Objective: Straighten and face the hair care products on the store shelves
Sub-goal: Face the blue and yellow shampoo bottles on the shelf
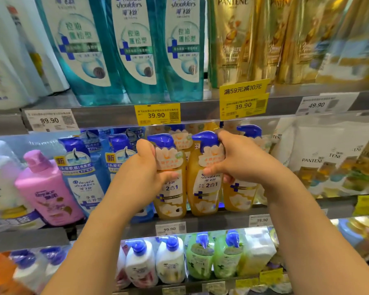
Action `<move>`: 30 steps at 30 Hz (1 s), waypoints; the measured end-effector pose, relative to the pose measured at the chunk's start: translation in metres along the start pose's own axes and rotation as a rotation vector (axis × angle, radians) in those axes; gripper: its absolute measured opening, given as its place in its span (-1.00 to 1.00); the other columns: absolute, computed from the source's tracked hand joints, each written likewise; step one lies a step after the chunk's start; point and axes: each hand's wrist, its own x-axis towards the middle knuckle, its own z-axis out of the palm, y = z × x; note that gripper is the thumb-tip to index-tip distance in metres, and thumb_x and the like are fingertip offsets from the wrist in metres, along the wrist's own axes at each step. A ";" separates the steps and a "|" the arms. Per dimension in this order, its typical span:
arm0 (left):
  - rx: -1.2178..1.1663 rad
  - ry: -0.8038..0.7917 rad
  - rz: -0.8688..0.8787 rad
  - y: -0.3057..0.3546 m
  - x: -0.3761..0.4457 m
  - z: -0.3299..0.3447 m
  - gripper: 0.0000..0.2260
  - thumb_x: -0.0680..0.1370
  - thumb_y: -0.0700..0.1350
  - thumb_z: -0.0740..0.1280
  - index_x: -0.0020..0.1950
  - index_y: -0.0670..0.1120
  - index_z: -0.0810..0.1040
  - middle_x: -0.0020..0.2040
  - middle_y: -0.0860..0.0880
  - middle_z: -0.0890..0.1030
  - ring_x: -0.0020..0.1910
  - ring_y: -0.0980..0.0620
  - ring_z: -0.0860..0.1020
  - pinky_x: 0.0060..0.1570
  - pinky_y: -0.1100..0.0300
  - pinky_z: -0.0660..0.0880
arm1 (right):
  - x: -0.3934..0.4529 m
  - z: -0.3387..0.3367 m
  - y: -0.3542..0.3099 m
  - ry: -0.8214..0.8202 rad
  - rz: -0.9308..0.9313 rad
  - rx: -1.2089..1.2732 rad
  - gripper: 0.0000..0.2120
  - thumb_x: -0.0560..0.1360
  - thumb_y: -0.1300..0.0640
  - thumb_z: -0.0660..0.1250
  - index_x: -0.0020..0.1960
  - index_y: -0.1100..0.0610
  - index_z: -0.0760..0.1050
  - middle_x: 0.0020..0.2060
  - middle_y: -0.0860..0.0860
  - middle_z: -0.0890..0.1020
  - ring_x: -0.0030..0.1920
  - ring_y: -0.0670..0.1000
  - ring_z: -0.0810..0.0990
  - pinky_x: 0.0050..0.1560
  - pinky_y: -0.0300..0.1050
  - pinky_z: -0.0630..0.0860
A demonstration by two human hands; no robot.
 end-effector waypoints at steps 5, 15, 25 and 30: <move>0.025 0.019 -0.001 0.001 0.002 -0.006 -0.40 0.36 0.23 0.50 -0.12 0.05 0.08 -0.28 0.12 0.47 -0.38 0.24 0.45 -0.51 0.39 0.24 | 0.005 -0.008 0.002 -0.038 -0.059 -0.061 -0.29 0.39 -0.03 0.57 0.43 -0.02 0.30 -0.25 -0.06 0.67 -0.42 -0.13 0.67 -0.44 -0.31 0.55; 0.072 0.013 -0.003 0.006 0.000 -0.009 -0.50 0.43 0.21 0.45 -0.11 0.06 0.13 -0.26 0.11 0.51 -0.39 0.11 0.53 -0.53 0.25 0.38 | -0.004 0.001 -0.001 0.010 0.054 0.044 -0.18 0.48 0.02 0.49 0.59 -0.11 0.11 0.11 -0.11 0.64 -0.18 -0.10 0.72 -0.15 -0.08 0.71; 0.013 0.247 0.125 0.018 -0.021 -0.030 -0.65 0.42 0.19 0.38 -0.25 0.10 0.22 -0.37 0.10 0.55 -0.49 0.04 0.51 -0.49 0.26 0.28 | -0.077 -0.024 0.034 0.655 0.152 0.245 -0.81 0.44 0.01 0.54 0.05 -0.14 0.68 -0.32 -0.23 0.70 -0.39 -0.17 0.68 -0.35 -0.30 0.55; 0.004 0.335 0.103 0.037 -0.027 -0.021 -0.71 0.44 0.12 0.44 -0.17 0.06 0.35 -0.24 0.02 0.58 -0.31 -0.07 0.48 -0.34 0.13 0.26 | -0.061 -0.020 0.056 0.491 0.247 -0.007 -0.24 0.43 -0.09 0.53 0.54 -0.05 0.30 0.37 -0.07 0.55 -0.30 -0.21 0.65 0.00 -0.12 0.61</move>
